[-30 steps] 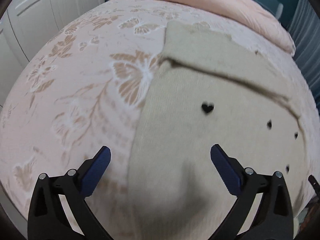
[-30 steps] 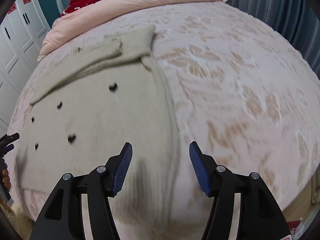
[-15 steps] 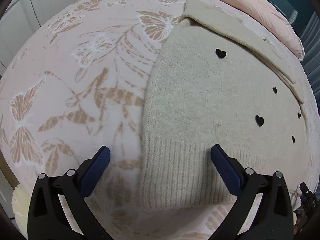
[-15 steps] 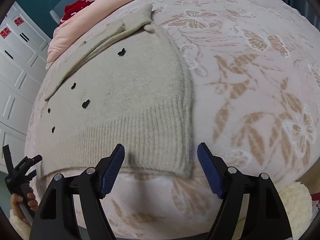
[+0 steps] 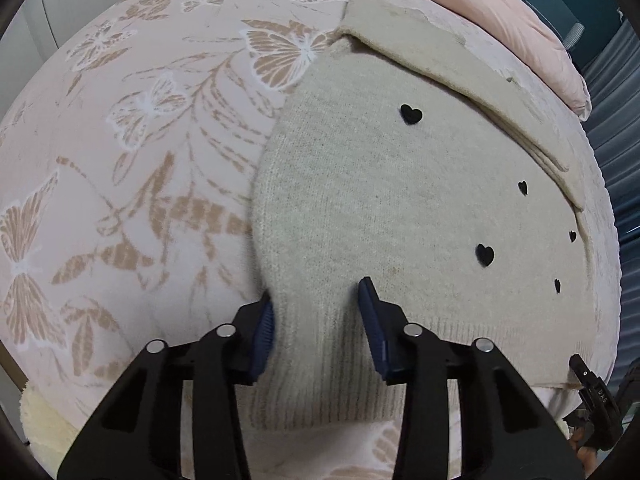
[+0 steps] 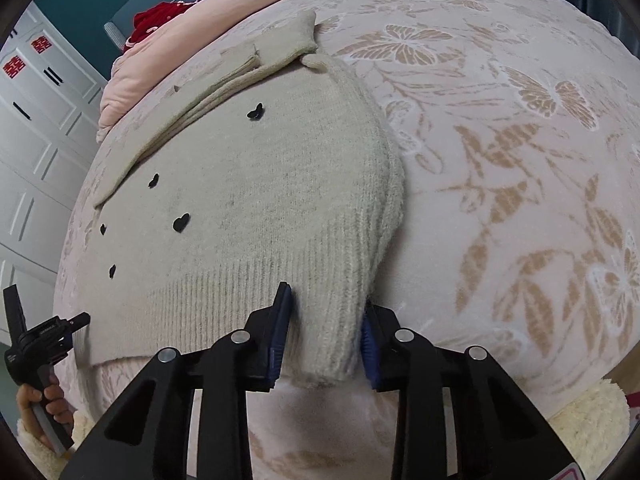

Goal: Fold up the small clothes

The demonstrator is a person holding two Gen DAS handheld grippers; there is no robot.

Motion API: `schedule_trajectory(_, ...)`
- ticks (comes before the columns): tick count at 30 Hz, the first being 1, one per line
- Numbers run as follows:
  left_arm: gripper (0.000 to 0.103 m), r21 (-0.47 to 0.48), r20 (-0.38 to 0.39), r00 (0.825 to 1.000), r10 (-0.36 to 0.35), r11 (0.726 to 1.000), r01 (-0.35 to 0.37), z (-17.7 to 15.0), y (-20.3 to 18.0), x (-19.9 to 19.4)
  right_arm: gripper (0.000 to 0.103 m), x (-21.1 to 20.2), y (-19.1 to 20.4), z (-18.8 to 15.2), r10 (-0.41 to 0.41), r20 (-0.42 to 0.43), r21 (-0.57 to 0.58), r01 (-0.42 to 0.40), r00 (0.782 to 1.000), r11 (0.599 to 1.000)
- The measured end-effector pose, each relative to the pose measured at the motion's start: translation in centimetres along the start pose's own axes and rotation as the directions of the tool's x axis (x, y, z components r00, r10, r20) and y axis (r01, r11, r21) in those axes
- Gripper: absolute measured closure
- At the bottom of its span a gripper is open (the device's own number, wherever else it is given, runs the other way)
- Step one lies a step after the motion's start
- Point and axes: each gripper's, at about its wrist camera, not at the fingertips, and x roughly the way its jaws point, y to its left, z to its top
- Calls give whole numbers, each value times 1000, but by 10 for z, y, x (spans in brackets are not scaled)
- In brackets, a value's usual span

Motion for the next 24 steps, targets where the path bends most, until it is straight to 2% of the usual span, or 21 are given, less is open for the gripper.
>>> schedule_trajectory(4, 67, -15, -4, 999, -41, 999, 40, -3, 12, -2, 68, 0, -3, -1, 32, -5, 30, -32, 999, 999)
schedule_trajectory(6, 60, -12, 4, 999, -51, 999, 51, -5, 13, -2, 68, 1, -3, -2, 37, -7, 34, -37, 999, 999)
schedule_trajectory(8, 43, -35, 15, 996, -88, 995, 89, -6, 15, -3, 66, 2, -4, -2, 44, -8, 43, -44, 999, 998)
schedule_trajectory(10, 33, -70, 26, 992, -121, 990, 123, -6, 16, -2, 61, 3, -4, -1, 61, -10, 49, -60, 998, 997)
schedule_trajectory(13, 33, -60, 19, 995, -96, 994, 97, -2, 9, 3, 59, 5, -3, 0, 58, -12, 48, -58, 998, 997)
schedule_trajectory(15, 37, -64, 10, 996, -87, 994, 88, 1, 7, 4, 58, 6, -2, 1, 57, -9, 54, -56, 998, 997)
schedule_trajectory(16, 49, -67, 7, 996, -85, 994, 85, 3, 8, 3, 62, 6, -2, 2, 55, -7, 57, -54, 998, 997)
schedule_trajectory(17, 70, -73, 1, 996, -91, 993, 91, 5, 10, 3, 68, 5, -1, 3, 46, -5, 59, -45, 999, 997)
schedule_trajectory(18, 84, -82, -15, 993, -114, 990, 113, 7, 13, 3, 88, 5, -1, 4, 40, -4, 56, -40, 999, 998)
schedule_trajectory(19, 92, -107, -32, 987, -159, 982, 155, 8, 18, 3, 91, 5, 0, 6, 51, -8, 56, -51, 999, 997)
schedule_trajectory(21, 93, -125, -27, 981, -190, 975, 185, 8, 23, -4, 92, -2, 1, 8, 57, 10, 65, -58, 998, 996)
schedule_trajectory(24, 94, -77, 6, 983, -183, 980, 182, 5, 20, -25, 93, -21, 8, 9, 53, 64, 33, -55, 997, 998)
